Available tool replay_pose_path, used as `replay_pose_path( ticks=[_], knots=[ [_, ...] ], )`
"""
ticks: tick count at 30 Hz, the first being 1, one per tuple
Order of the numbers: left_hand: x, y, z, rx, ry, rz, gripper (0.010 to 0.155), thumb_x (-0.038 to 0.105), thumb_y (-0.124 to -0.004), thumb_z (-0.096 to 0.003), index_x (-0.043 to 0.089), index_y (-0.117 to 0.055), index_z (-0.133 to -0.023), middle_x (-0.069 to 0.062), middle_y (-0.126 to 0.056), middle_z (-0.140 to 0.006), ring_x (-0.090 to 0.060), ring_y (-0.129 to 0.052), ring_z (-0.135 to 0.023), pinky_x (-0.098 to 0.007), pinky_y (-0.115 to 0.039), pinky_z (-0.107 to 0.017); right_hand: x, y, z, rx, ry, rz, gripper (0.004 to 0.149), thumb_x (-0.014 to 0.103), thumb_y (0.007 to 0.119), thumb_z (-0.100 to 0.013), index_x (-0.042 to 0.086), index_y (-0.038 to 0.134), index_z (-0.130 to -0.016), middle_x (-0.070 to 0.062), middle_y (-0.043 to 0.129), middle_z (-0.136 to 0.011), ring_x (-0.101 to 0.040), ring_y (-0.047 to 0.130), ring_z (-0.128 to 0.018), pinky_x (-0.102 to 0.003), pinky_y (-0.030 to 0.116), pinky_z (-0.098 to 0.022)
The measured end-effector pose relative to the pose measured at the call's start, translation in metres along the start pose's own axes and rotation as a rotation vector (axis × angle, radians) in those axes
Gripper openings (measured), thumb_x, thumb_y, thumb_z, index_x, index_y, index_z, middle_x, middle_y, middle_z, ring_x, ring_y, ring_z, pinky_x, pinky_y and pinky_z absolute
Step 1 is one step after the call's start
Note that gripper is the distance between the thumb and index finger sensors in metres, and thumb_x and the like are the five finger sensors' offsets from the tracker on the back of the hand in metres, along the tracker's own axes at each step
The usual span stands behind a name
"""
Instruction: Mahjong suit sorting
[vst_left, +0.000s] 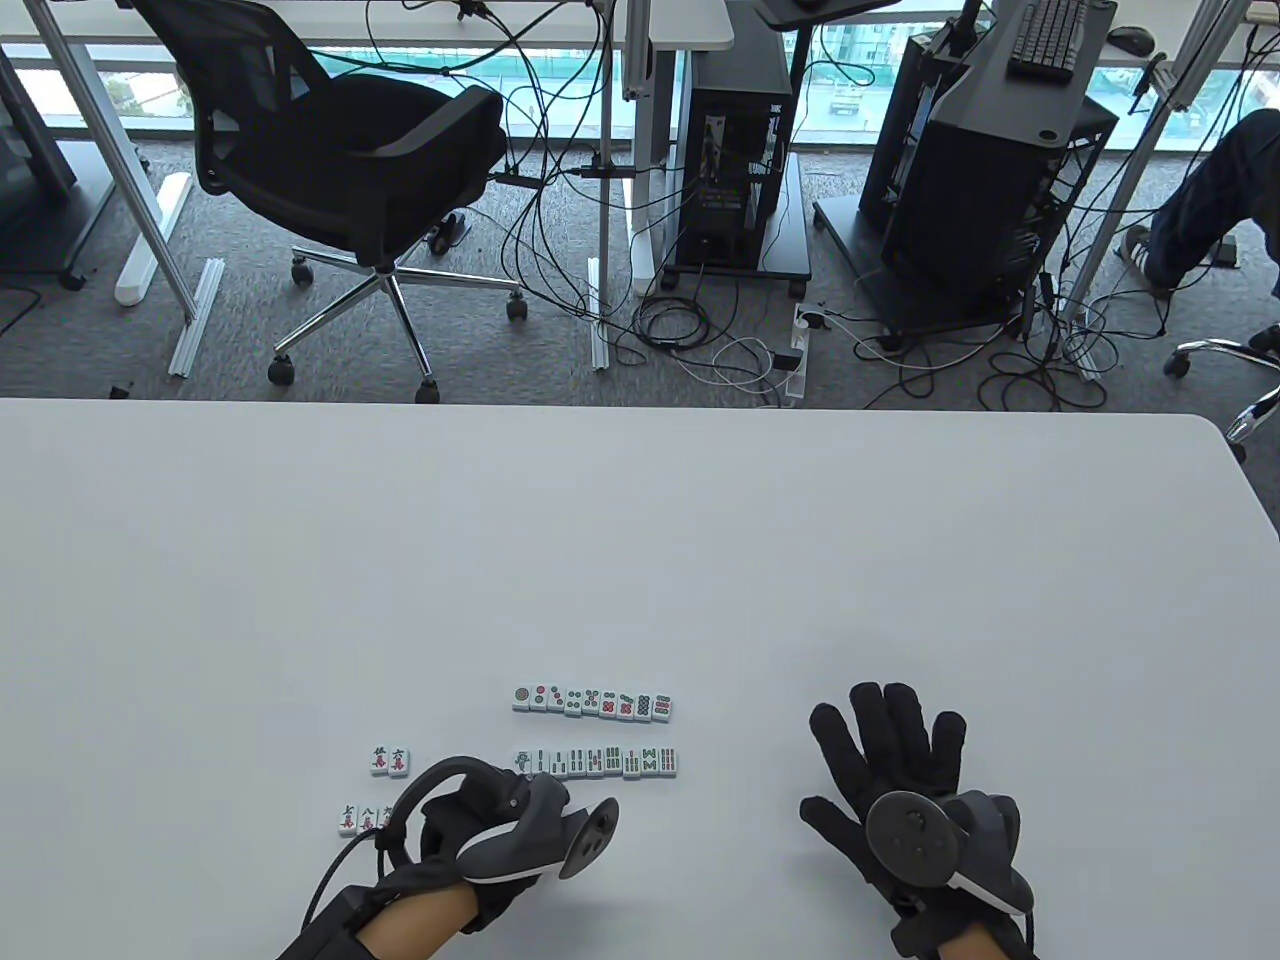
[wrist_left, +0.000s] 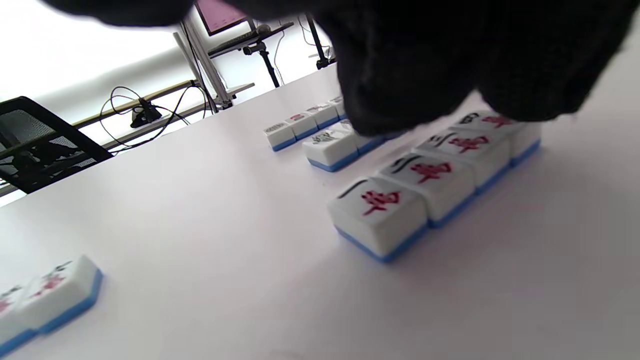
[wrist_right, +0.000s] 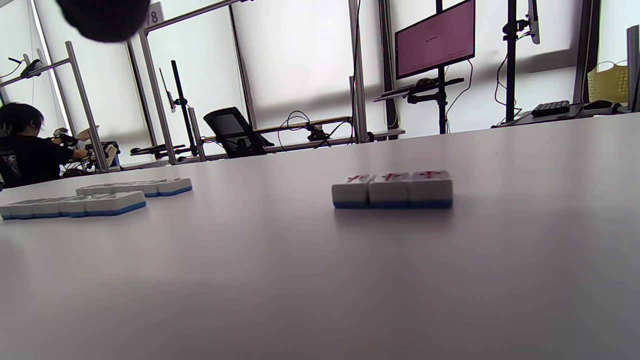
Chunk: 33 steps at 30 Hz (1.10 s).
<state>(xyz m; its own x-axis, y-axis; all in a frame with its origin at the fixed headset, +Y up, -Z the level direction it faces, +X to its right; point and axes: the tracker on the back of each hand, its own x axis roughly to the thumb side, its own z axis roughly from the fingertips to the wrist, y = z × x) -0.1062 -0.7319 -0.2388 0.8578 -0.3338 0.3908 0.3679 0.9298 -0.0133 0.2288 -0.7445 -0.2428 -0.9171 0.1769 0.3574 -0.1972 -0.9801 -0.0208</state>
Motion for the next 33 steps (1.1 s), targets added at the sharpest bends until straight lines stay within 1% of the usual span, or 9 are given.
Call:
replay_pose_path(
  ticks=[4, 7, 11, 14, 19, 24, 30, 32, 33],
  knots=[
    [-0.039, 0.011, 0.010, 0.030, 0.096, 0.005, 0.061, 0.054, -0.088, -0.0270, 0.024, -0.086, -0.080, 0.018, -0.100, -0.033, -0.004, -0.091, -0.005, -0.034, -0.086, -0.019, -0.001, 0.000, 0.000, 0.000, 0.005, 0.001, 0.077, 0.062, 0.057, -0.051, 0.036, 0.015, -0.110, -0.009, 0.005, -0.118, -0.039, -0.002, -0.104, -0.070, 0.006, -0.071],
    [-0.072, 0.007, 0.015, 0.016, 0.185, 0.017, 0.061, 0.053, -0.089, -0.0271, 0.025, -0.085, -0.081, 0.017, -0.100, -0.034, -0.005, -0.092, -0.006, -0.034, -0.086, -0.020, -0.001, -0.001, 0.000, 0.000, 0.007, 0.001, 0.077, 0.062, 0.057, -0.051, 0.036, 0.015, -0.110, -0.009, 0.005, -0.118, -0.039, -0.002, -0.104, -0.070, 0.007, -0.071],
    [-0.112, -0.013, 0.019, -0.022, 0.354, 0.054, 0.061, 0.053, -0.089, -0.0270, 0.024, -0.086, -0.081, 0.017, -0.100, -0.032, -0.005, -0.090, -0.004, -0.034, -0.086, -0.019, -0.001, -0.001, 0.000, 0.004, 0.010, 0.011, 0.077, 0.062, 0.057, -0.051, 0.035, 0.015, -0.110, -0.009, 0.005, -0.117, -0.039, -0.002, -0.104, -0.070, 0.007, -0.071],
    [-0.129, -0.034, 0.018, -0.105, 0.404, 0.085, 0.061, 0.053, -0.089, -0.0269, 0.024, -0.086, -0.081, 0.017, -0.100, -0.032, -0.005, -0.090, -0.004, -0.034, -0.086, -0.018, -0.001, -0.001, 0.000, 0.005, 0.010, 0.018, 0.077, 0.062, 0.057, -0.051, 0.035, 0.015, -0.110, -0.009, 0.005, -0.117, -0.039, -0.002, -0.104, -0.070, 0.007, -0.071],
    [-0.133, -0.060, 0.010, -0.176, 0.422, 0.100, 0.062, 0.053, -0.089, -0.0268, 0.025, -0.085, -0.082, 0.018, -0.100, -0.032, -0.005, -0.090, -0.004, -0.034, -0.086, -0.019, -0.001, 0.000, 0.000, 0.010, 0.013, 0.021, 0.077, 0.062, 0.057, -0.051, 0.035, 0.015, -0.110, -0.009, 0.005, -0.117, -0.039, -0.002, -0.104, -0.070, 0.007, -0.071],
    [-0.126, -0.076, -0.003, -0.246, 0.399, 0.129, 0.063, 0.051, -0.090, -0.0277, 0.024, -0.082, -0.084, 0.017, -0.099, -0.037, -0.005, -0.092, -0.009, -0.035, -0.086, -0.022, 0.000, 0.000, 0.000, 0.009, 0.013, 0.025, 0.077, 0.062, 0.057, -0.051, 0.035, 0.015, -0.110, -0.009, 0.005, -0.117, -0.039, -0.002, -0.104, -0.070, 0.007, -0.070],
    [-0.124, -0.074, -0.001, -0.214, 0.371, 0.099, 0.061, 0.051, -0.091, -0.0267, 0.020, -0.086, -0.079, 0.017, -0.100, -0.035, -0.005, -0.091, -0.007, -0.034, -0.086, -0.022, 0.000, -0.001, 0.000, 0.004, 0.013, 0.022, 0.077, 0.062, 0.058, -0.051, 0.035, 0.015, -0.110, -0.009, 0.005, -0.117, -0.039, -0.002, -0.104, -0.070, 0.007, -0.071],
    [-0.126, -0.069, 0.003, -0.195, 0.387, 0.090, 0.061, 0.051, -0.090, -0.0270, 0.019, -0.086, -0.079, 0.017, -0.100, -0.035, -0.005, -0.091, -0.007, -0.034, -0.087, -0.021, 0.000, -0.001, 0.000, 0.002, 0.012, 0.018, 0.077, 0.062, 0.058, -0.051, 0.035, 0.015, -0.110, -0.009, 0.005, -0.117, -0.039, -0.002, -0.104, -0.070, 0.006, -0.071],
    [-0.127, -0.062, 0.006, -0.160, 0.396, 0.098, 0.061, 0.051, -0.090, -0.0271, 0.019, -0.086, -0.079, 0.017, -0.100, -0.035, -0.005, -0.091, -0.007, -0.034, -0.087, -0.021, -0.001, -0.001, -0.001, 0.001, 0.011, 0.014, 0.077, 0.062, 0.058, -0.051, 0.035, 0.015, -0.110, -0.009, 0.004, -0.117, -0.039, -0.003, -0.104, -0.070, 0.006, -0.071]
  ],
)
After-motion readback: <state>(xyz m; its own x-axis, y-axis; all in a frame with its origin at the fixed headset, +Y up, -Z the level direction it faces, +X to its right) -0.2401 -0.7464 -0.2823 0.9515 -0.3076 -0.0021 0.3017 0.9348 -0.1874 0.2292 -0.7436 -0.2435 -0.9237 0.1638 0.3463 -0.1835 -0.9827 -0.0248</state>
